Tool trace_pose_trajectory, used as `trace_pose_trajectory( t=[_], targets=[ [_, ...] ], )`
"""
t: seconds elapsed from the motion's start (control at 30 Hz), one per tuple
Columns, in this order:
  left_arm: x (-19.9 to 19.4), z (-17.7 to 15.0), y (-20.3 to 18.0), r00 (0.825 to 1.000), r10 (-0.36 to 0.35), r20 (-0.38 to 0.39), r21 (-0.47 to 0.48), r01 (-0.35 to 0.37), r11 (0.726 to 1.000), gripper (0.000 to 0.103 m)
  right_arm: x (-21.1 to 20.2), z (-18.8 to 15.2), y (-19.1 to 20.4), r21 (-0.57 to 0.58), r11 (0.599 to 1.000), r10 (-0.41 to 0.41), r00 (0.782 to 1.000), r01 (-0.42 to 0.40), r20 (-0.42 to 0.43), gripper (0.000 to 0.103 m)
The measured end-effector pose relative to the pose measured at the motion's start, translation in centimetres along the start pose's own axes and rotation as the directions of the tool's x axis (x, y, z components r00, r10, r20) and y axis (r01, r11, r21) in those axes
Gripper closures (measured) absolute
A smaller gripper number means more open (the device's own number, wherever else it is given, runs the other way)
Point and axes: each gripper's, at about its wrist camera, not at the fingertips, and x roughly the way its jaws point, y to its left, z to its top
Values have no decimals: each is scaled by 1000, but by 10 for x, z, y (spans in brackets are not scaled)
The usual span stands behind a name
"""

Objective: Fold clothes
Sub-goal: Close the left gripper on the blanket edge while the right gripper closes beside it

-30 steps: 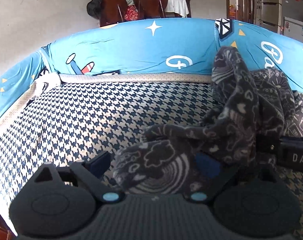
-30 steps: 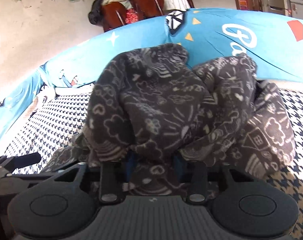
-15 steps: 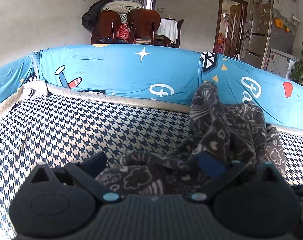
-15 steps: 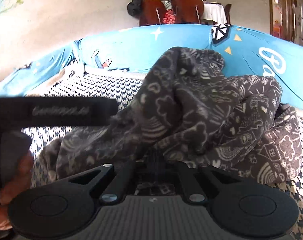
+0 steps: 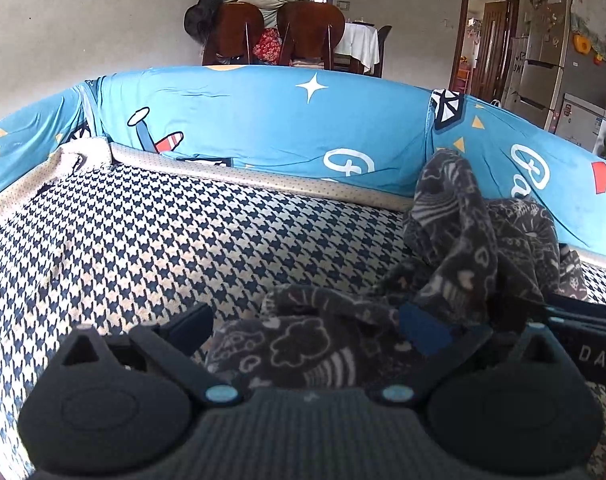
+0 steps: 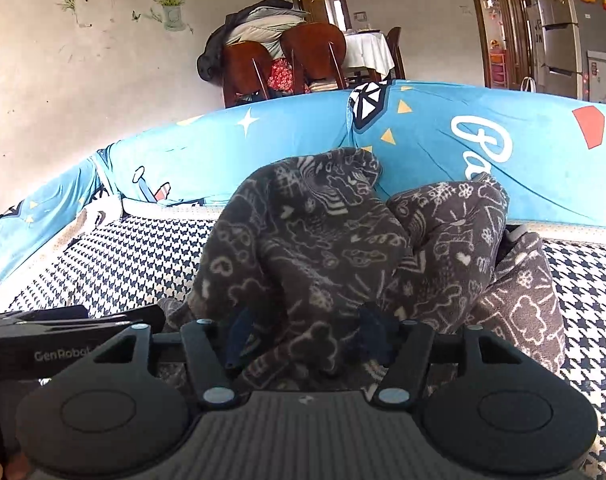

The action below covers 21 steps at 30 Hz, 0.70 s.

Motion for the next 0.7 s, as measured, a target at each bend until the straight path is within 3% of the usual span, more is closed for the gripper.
trace_pose_trajectory(
  t=[0.23, 0.3, 0.43, 0.7],
  targets=[
    [0, 1, -1, 1000, -12, -9, -5, 12, 1000, 0, 30, -2, -8, 29, 1000, 1, 1000, 0, -20, 34],
    [1, 1, -1, 1000, -11, -8, -12, 11, 1000, 0, 34, -3, -9, 35, 999, 23, 1000, -22, -21, 48],
    [0, 3, 0, 1000, -8, -4, -23, 8, 1000, 0, 32, -3, -3, 5, 1000, 31, 999, -31, -23, 87],
    [-7, 7, 3, 1000, 6, 25, -33, -6, 999, 0, 7, -4, 2, -69, 996, 49, 999, -48, 6, 91]
  ],
)
